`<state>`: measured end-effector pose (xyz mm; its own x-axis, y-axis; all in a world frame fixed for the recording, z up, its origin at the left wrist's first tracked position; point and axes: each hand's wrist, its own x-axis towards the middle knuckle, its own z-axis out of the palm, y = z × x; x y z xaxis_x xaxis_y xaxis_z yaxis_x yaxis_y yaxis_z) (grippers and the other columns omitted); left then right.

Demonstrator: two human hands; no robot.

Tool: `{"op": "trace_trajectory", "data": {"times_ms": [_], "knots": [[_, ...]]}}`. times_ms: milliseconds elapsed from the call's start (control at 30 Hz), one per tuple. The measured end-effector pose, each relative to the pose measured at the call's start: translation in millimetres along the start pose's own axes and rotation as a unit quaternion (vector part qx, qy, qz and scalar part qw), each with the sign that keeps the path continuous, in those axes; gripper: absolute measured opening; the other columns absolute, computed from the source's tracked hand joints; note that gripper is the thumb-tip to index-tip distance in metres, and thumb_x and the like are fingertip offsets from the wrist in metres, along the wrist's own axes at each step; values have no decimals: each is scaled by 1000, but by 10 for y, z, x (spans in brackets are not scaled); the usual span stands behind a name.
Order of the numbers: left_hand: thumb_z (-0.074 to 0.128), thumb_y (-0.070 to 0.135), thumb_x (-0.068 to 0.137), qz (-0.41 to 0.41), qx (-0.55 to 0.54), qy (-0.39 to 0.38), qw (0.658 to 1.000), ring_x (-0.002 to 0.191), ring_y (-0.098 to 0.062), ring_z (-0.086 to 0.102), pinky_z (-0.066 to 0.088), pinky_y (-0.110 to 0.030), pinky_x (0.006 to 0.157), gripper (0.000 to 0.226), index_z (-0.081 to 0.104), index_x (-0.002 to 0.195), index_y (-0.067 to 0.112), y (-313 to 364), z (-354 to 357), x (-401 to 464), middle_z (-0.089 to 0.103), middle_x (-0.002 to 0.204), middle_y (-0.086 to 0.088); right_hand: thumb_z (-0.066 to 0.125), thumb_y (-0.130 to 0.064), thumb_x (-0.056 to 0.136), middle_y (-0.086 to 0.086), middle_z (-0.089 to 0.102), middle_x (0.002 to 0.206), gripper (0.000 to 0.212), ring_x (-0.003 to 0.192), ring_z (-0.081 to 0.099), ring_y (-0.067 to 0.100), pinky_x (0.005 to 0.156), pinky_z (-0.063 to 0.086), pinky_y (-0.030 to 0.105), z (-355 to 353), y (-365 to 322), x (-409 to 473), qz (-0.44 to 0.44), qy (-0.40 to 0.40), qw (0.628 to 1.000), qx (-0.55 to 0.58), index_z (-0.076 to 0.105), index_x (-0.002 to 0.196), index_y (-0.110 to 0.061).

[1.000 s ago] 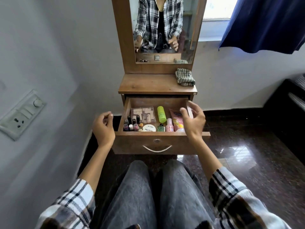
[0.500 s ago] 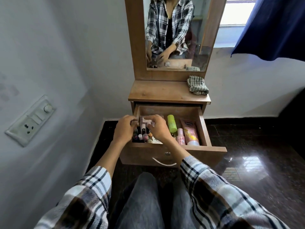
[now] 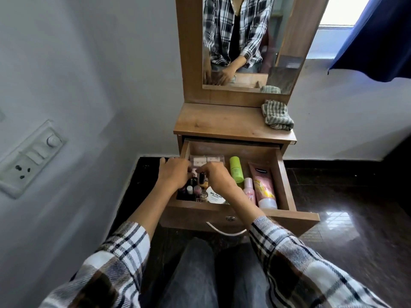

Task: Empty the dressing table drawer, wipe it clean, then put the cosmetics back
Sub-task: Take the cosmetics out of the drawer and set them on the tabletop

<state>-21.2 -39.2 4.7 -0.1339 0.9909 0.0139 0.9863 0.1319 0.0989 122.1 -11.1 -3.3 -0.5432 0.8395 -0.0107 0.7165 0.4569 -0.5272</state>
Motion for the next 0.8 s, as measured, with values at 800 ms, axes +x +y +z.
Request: {"op": "trace_trajectory", "data": {"times_ms": [800], "knots": [[60, 18, 89, 41, -123, 28, 991, 96, -25, 55, 47, -35, 76, 10, 66, 94, 12, -40, -353, 175, 66, 94, -7, 58, -13, 89, 14, 64, 108, 36, 98, 61, 34, 80, 51, 46, -320, -239, 122, 4, 172, 984, 45, 50, 123, -14]]}}
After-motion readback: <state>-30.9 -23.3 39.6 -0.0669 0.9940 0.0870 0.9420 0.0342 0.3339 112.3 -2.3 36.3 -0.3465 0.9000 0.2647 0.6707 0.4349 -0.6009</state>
